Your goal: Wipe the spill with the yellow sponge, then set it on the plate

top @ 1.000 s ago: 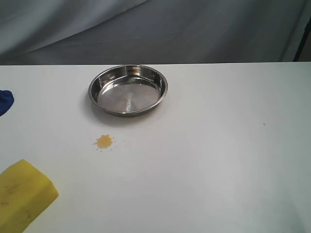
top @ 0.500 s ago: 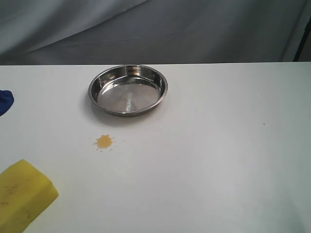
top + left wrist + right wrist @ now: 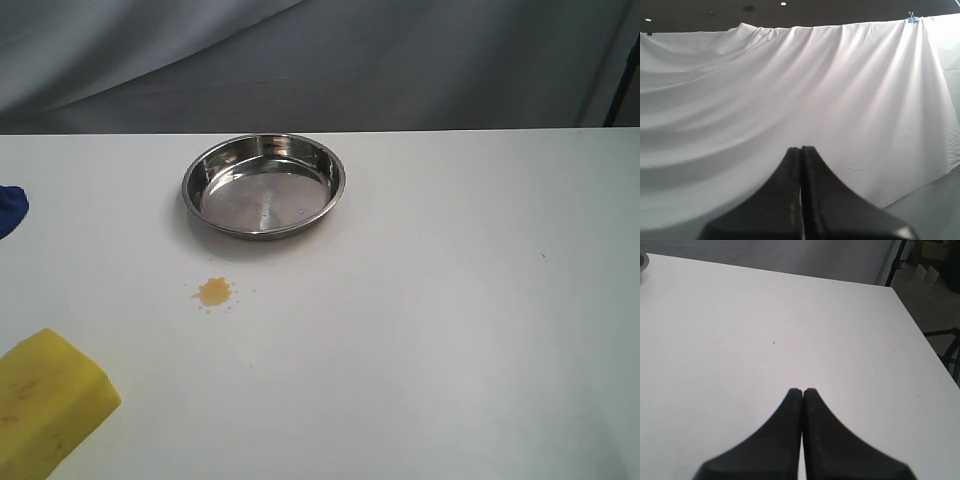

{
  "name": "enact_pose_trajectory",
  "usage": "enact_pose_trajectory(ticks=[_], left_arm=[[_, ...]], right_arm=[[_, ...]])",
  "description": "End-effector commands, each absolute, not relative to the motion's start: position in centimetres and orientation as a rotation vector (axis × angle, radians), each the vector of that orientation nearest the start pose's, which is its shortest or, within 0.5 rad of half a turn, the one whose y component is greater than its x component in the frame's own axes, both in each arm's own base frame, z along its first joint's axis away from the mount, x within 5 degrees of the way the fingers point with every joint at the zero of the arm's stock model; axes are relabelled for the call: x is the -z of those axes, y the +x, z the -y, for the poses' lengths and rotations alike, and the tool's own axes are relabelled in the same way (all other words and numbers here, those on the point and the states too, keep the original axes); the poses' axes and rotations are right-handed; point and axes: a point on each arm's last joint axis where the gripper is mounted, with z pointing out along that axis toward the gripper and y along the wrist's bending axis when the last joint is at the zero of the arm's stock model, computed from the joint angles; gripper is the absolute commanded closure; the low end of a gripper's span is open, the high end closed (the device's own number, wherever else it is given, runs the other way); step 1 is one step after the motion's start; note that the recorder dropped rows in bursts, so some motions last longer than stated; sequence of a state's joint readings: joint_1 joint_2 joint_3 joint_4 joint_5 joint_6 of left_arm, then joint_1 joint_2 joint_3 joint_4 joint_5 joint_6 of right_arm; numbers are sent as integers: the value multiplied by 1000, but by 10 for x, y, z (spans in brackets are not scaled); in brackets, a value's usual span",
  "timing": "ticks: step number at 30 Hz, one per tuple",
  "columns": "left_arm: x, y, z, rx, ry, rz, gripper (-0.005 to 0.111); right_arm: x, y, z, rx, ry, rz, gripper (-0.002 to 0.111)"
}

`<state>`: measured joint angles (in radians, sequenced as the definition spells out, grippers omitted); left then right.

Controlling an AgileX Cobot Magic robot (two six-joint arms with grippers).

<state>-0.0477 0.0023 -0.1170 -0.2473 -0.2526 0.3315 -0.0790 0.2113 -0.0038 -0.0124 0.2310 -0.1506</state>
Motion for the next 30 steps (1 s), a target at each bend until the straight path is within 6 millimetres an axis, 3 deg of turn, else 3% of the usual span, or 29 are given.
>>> enact_pose_trajectory(ticks=[1, 5, 11, 30], left_arm=[[-272, 41, -4, -27, -12, -1151, 107], [-273, 41, -5, 30, -62, -1159, 107], [-278, 40, 1, 69, 2, -1278, 107], [-277, 38, 6, 78, 73, -1389, 107]], right_arm=[[-179, 69, 6, 162, -71, -1923, 108], [-179, 69, 6, 162, -71, -1923, 108], [-179, 69, 6, 162, -71, -1923, 108], [-179, 69, 6, 162, -71, -1923, 108]])
